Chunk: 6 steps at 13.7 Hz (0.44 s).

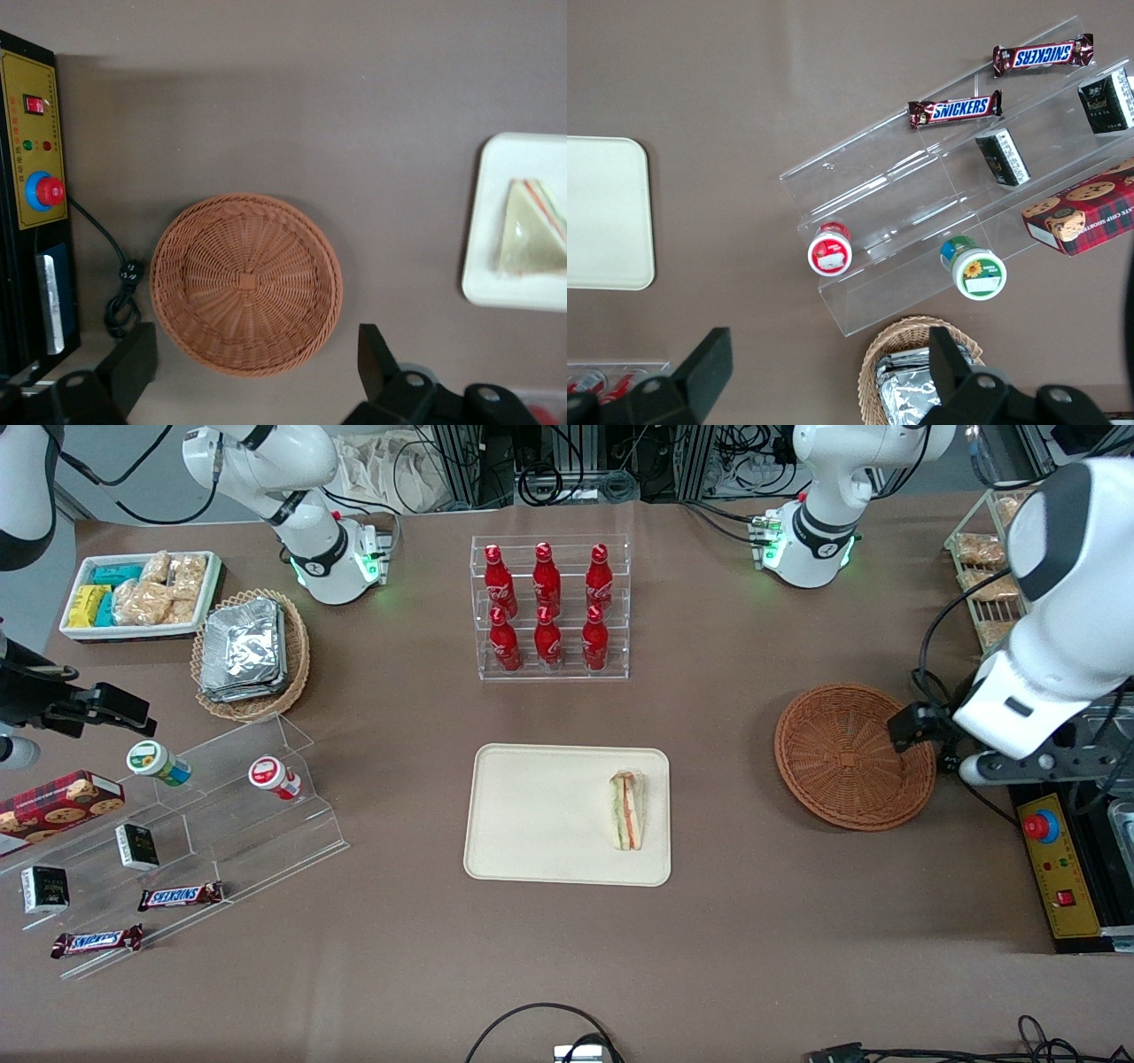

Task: Place sandwich from basket to tray

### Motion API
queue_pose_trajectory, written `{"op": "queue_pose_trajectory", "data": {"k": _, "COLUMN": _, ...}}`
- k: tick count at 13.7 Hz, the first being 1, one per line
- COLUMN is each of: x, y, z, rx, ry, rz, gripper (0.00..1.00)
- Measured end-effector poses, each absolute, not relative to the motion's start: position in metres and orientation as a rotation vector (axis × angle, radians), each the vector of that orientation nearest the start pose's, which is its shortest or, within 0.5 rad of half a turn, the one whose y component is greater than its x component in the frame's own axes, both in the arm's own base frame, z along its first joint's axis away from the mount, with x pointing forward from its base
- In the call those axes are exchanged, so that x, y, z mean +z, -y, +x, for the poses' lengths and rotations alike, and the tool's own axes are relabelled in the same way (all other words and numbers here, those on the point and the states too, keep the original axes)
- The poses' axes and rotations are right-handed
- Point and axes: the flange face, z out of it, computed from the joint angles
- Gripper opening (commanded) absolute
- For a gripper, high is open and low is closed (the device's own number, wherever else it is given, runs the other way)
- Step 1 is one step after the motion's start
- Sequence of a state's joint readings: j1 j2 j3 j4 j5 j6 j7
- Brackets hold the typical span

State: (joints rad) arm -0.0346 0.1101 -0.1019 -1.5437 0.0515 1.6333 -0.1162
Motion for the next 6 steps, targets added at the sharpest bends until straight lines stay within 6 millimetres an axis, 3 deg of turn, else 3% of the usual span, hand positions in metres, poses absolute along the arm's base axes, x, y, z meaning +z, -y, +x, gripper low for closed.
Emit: {"op": "queue_pose_trajectory", "data": {"k": 6, "x": 0.635, "y": 0.053, "z": 0.549, "rx": -0.004, "ry": -0.134, "rz": -3.101, "gripper": 1.00}}
